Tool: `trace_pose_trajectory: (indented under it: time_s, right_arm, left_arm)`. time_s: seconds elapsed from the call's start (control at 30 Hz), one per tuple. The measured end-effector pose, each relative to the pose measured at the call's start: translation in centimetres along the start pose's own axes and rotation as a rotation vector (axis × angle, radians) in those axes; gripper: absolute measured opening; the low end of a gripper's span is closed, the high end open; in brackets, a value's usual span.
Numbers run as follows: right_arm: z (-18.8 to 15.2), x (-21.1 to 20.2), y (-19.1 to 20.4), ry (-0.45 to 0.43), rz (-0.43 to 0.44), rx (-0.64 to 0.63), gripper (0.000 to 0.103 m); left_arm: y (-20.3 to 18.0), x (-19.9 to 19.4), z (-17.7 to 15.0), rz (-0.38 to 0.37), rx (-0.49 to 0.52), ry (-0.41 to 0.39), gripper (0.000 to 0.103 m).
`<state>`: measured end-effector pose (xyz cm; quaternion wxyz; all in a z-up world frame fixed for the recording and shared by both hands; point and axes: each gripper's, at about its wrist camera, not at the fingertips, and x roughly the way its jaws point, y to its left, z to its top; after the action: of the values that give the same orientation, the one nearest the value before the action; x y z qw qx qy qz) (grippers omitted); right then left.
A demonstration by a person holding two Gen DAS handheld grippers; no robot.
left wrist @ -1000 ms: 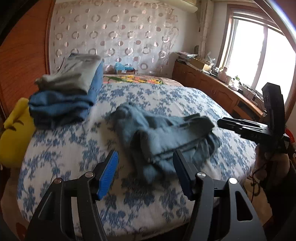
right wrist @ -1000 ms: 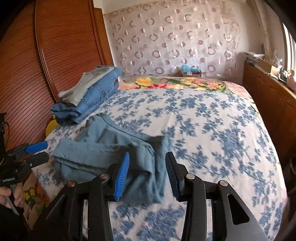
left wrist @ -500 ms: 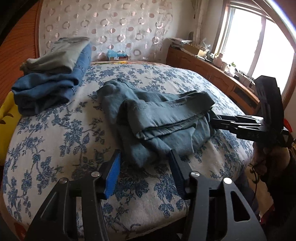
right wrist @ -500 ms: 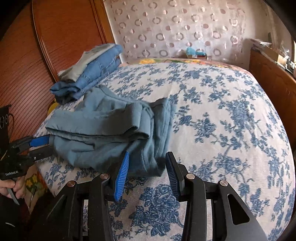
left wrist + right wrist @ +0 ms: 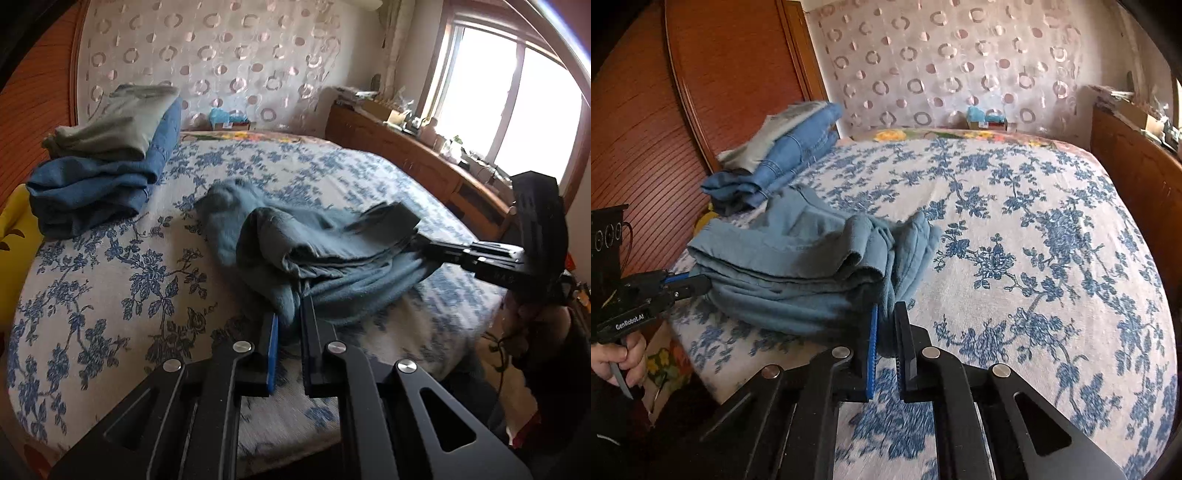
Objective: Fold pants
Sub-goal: 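Grasp the folded edge of the shorts with both grippers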
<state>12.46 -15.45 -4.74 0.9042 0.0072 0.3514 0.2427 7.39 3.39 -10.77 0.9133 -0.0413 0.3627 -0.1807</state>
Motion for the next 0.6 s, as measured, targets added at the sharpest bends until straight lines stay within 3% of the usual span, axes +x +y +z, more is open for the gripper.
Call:
trace_pose_trajectory:
  time_s: [0.27, 0.37, 0.43, 0.6]
  right_arm:
    - [-2.5, -3.2, 0.9, 0.017, 0.023, -0.023, 0.008]
    - [-3.1, -3.1, 0.9, 0.048, 0.028, -0.015, 0.008]
    - [-3.2, -2.8, 0.9, 0.061, 0.019, -0.024, 0.008]
    - [-3.0, -3.3, 1.6, 0.044, 0.003, -0.049, 0.026]
  left_arm:
    - [-1.4, -1.6, -1.8, -0.006, 0.028, 0.033, 0.011]
    - [-1.2, -0.5, -2.3, 0.020, 0.034, 0.073, 0.017]
    - [-0.8, -0.1, -2.3, 0.028, 0.015, 0.088, 0.027]
    - [-0.3, -0.4, -2.1, 0.028, 0.013, 0.080, 0.033]
